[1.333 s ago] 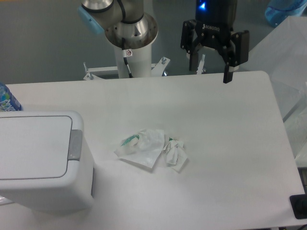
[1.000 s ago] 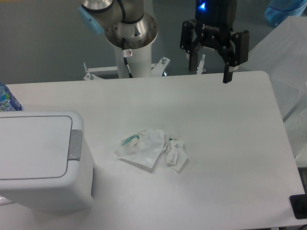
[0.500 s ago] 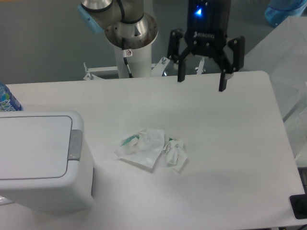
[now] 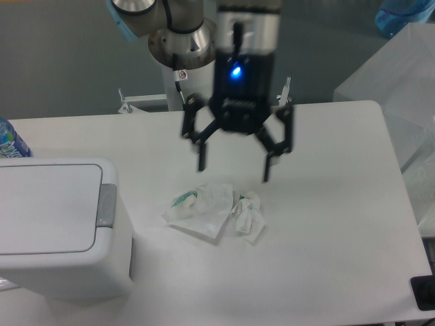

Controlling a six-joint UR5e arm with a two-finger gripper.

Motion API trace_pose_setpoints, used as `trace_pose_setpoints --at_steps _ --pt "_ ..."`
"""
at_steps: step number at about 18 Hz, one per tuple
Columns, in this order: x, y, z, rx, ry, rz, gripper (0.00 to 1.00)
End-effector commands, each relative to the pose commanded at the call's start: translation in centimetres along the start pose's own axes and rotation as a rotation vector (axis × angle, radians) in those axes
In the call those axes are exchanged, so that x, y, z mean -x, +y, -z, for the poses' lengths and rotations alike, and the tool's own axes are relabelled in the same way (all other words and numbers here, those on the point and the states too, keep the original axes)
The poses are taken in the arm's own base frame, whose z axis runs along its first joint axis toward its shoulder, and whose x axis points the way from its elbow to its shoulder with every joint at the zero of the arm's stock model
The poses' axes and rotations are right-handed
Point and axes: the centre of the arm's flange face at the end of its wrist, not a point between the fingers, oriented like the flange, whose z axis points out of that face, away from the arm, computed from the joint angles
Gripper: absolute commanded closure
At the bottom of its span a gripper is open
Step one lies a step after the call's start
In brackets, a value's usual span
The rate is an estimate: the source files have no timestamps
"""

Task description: Open the trash can

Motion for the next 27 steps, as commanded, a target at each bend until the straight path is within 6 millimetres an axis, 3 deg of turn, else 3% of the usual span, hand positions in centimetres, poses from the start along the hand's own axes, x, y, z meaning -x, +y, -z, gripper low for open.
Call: trace_pose_setpoints --at_steps 7,14,27 --pt "-3.8 1.8 -3.4 0.063 0.064 0.061 0.0" --pt "-4.3 2.2 -4.1 0.079 0.072 0.16 0.0" --pt "-5.0 3.1 -5.5 0.107 0.087 0.154 0.0"
